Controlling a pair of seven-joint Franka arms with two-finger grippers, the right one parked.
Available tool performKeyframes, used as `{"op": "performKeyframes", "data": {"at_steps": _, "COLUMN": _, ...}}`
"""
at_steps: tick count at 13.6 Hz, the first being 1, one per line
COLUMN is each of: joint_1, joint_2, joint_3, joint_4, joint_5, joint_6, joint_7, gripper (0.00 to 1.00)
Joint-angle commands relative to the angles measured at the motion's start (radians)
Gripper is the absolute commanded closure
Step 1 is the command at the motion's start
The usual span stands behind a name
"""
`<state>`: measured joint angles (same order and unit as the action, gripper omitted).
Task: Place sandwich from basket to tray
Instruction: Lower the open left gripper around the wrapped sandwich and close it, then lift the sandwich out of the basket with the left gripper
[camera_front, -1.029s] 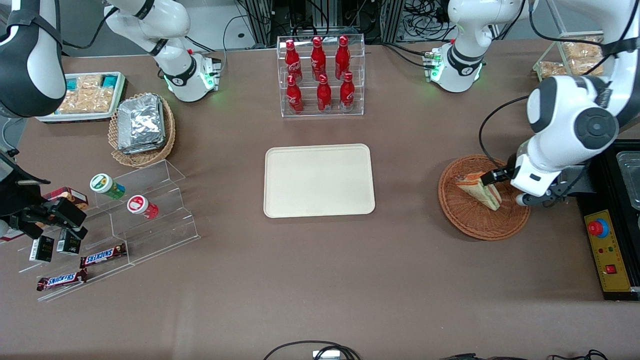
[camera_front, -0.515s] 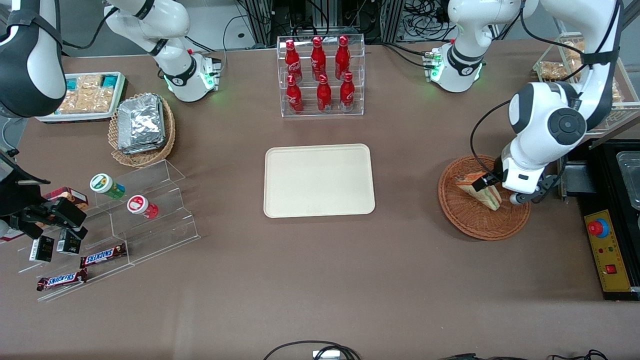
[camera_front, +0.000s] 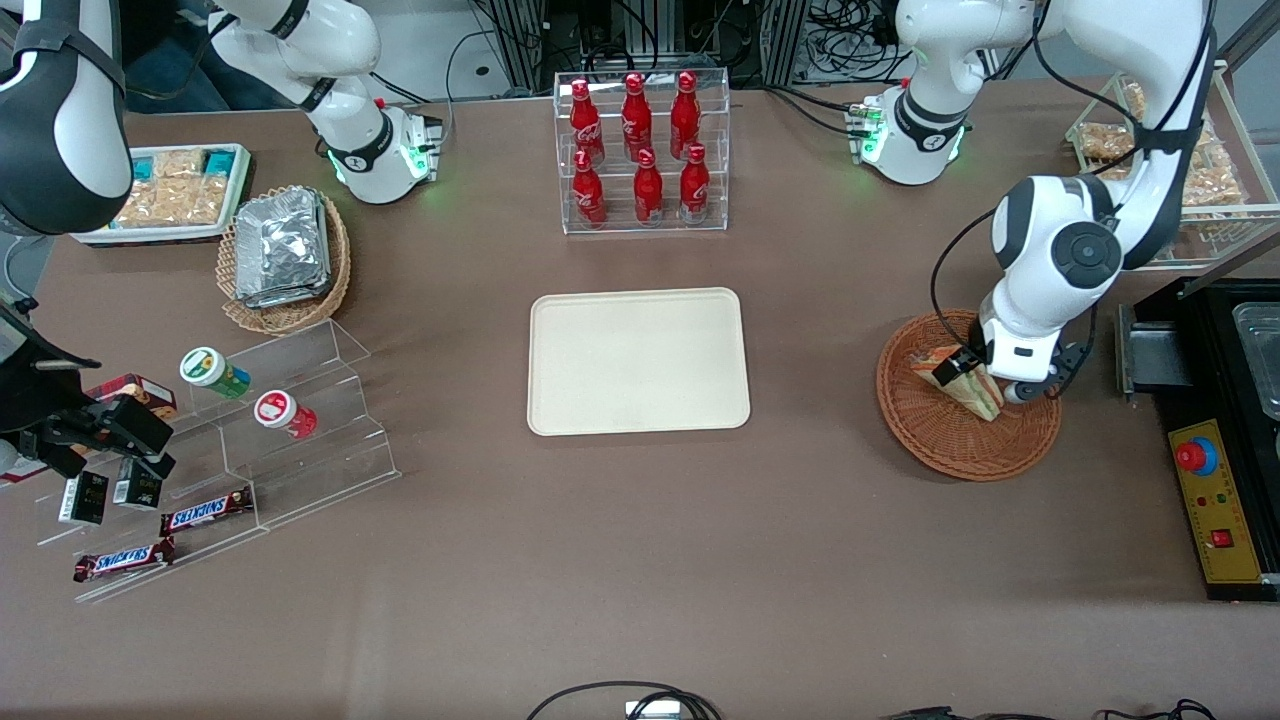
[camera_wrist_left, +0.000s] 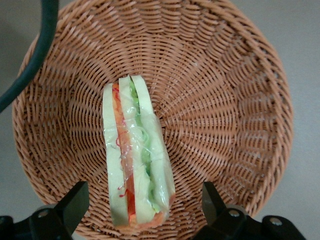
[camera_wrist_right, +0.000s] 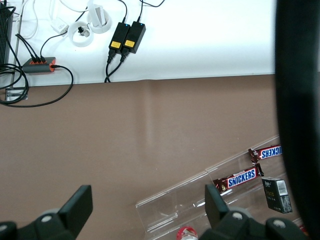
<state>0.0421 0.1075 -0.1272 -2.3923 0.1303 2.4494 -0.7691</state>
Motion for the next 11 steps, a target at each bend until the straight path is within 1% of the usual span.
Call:
{"op": "performKeyframes", "data": {"at_steps": 1, "joint_1": -0.01, "joint_2": 0.046, "joint_3": 0.006, "joint_4": -0.004, "joint_5": 0.061, "joint_6": 0.043, "joint_7": -0.09, "gripper": 0.0}}
{"op": "performKeyframes", "data": {"at_steps": 2, "joint_1": -0.01, "joint_2": 0.06, "joint_3": 0.006, "joint_4": -0.002, "joint_5": 0.083, "joint_6": 0.049, "joint_7": -0.116, "gripper": 0.0}}
{"op": "performKeyframes", "data": {"at_steps": 3, "joint_1": -0.008, "joint_2": 0.07, "joint_3": 0.007, "joint_4": -0.001, "joint_5": 0.089, "joint_6": 0.054, "joint_7": -0.139, "gripper": 0.0}}
{"op": "performKeyframes", "data": {"at_steps": 6, "joint_1": -0.008, "joint_2": 0.092, "joint_3": 0.009, "joint_4": -0.001, "joint_5": 0.089, "joint_6": 0.069, "joint_7": -0.159, "gripper": 0.01}}
{"op": "performKeyframes", "data": {"at_steps": 7, "joint_1": -0.007, "joint_2": 0.092, "joint_3": 0.009, "joint_4": -0.001, "joint_5": 0.091, "joint_6": 0.069, "joint_7": -0.164, "gripper": 0.16}}
{"op": "performKeyframes", "data": {"at_steps": 8, "joint_1": -0.007, "joint_2": 0.092, "joint_3": 0.009, "joint_4": -0.001, "joint_5": 0.091, "joint_6": 0.069, "joint_7": -0.165, "gripper": 0.49}}
{"op": "performKeyframes", "data": {"at_steps": 9, "joint_1": -0.005, "joint_2": 0.092, "joint_3": 0.009, "joint_4": -0.001, "joint_5": 0.091, "joint_6": 0.068, "joint_7": -0.167, "gripper": 0.79}}
{"op": "performKeyframes", "data": {"at_steps": 10, "joint_1": -0.005, "joint_2": 0.093, "joint_3": 0.009, "joint_4": -0.001, "joint_5": 0.091, "joint_6": 0.068, "joint_7": -0.167, "gripper": 1.0}}
{"op": "performKeyframes", "data": {"at_steps": 11, "joint_1": -0.005, "joint_2": 0.095, "joint_3": 0.009, "joint_4": -0.001, "joint_5": 0.092, "joint_6": 0.068, "joint_7": -0.165, "gripper": 1.0}}
